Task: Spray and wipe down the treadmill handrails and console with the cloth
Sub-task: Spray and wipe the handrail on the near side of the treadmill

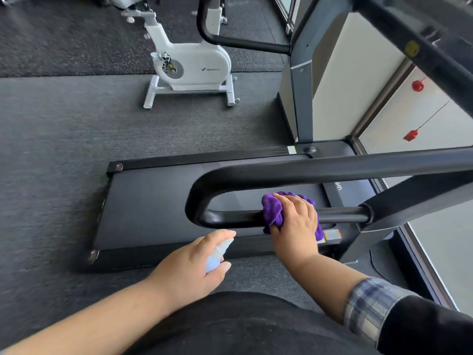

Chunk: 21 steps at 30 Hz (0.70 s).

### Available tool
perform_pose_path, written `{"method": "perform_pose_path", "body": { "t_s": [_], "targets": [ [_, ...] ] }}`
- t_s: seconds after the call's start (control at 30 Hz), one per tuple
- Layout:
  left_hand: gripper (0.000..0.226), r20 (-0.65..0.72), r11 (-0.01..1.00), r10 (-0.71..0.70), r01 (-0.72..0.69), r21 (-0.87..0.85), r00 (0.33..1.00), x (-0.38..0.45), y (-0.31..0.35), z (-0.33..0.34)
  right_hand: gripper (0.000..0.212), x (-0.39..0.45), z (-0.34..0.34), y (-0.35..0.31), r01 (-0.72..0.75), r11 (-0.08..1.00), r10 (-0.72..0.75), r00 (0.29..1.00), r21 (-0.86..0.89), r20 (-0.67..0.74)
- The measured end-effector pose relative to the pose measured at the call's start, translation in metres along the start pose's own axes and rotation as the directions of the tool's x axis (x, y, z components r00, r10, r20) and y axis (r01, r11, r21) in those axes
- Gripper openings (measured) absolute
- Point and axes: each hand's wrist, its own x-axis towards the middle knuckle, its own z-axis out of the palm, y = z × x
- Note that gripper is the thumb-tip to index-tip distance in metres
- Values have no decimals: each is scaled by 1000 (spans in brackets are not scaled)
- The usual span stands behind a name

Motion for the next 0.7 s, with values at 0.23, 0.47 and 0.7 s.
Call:
{"method": "perform_pose_path", "body": {
  "t_s": [0.23, 0.47, 0.7],
  "targets": [
    [57, 76, 995, 95, -95, 2, 993, -10, -53, -32, 60, -23, 44, -95, 14, 996, -11, 999, 93, -31],
    [56, 173, 981, 189, -193, 7, 967, -12, -77, -43, 74, -33, 39, -94, 116, 992, -115, 993, 47, -30],
    [66, 219, 952, 302, -307, -9, 928, 0, -60, -36, 76, -25, -8, -54, 252, 941, -217, 961, -227, 169]
  ]
}}
